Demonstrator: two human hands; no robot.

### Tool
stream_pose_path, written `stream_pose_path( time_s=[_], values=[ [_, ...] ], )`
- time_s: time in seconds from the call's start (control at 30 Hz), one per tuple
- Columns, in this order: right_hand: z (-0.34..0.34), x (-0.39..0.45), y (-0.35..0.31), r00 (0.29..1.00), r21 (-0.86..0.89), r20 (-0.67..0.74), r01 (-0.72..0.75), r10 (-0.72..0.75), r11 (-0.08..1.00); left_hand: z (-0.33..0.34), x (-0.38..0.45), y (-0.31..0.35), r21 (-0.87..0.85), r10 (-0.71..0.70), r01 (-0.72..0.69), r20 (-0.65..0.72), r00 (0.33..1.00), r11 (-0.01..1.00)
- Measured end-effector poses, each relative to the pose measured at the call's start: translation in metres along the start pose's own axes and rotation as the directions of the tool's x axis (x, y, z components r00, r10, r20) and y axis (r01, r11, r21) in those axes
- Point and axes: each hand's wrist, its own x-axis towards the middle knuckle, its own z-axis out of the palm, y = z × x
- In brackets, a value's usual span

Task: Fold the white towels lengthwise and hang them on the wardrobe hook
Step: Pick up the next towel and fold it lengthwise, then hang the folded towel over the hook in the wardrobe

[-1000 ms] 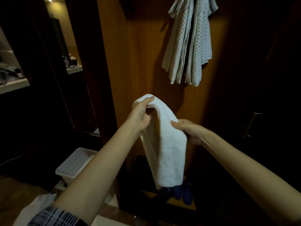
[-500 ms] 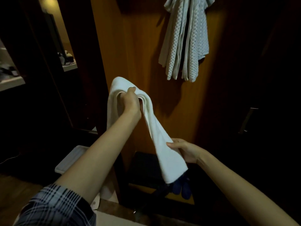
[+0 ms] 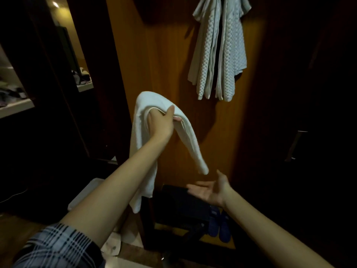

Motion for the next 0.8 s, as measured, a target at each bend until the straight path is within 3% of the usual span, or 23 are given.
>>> stream_pose_path(
  time_s=[0.07,0.13,0.37,0.63,0.7,0.8],
  values=[
    [0.021,-0.006,0.018,0.98,-0.21,0.192,-0.014,0.055,0.978,0.005,0.002,0.002,0.063,0.028,-0.03,0.038,0.999,0.998],
    [0.049,-0.016,0.024,0.94,-0.313,0.339,0.07,0.043,0.947,0.005,0.0,0.005,0.137,0.029,-0.039,0.073,0.997,0.99],
    [0.12,-0.035,0.003,0.838,-0.262,0.531,0.302,-0.125,0.916,0.001,-0.002,0.005,0.222,0.04,-0.07,0.138,0.99,0.972],
    [0.157,-0.039,-0.022,0.867,-0.516,0.443,0.456,-0.231,0.725,-0.005,0.011,0.018,0.075,-0.021,0.004,0.229,0.973,0.997],
    [0.17,-0.049,-0.034,0.84,-0.444,0.396,0.529,-0.372,0.723,-0.004,0.015,0.024,0.017,-0.009,0.004,0.27,0.963,1.0],
    [0.194,-0.071,-0.054,0.78,-0.159,0.269,0.614,-0.565,0.773,-0.001,0.025,0.034,-0.078,0.038,-0.016,0.287,0.957,0.997]
  ],
)
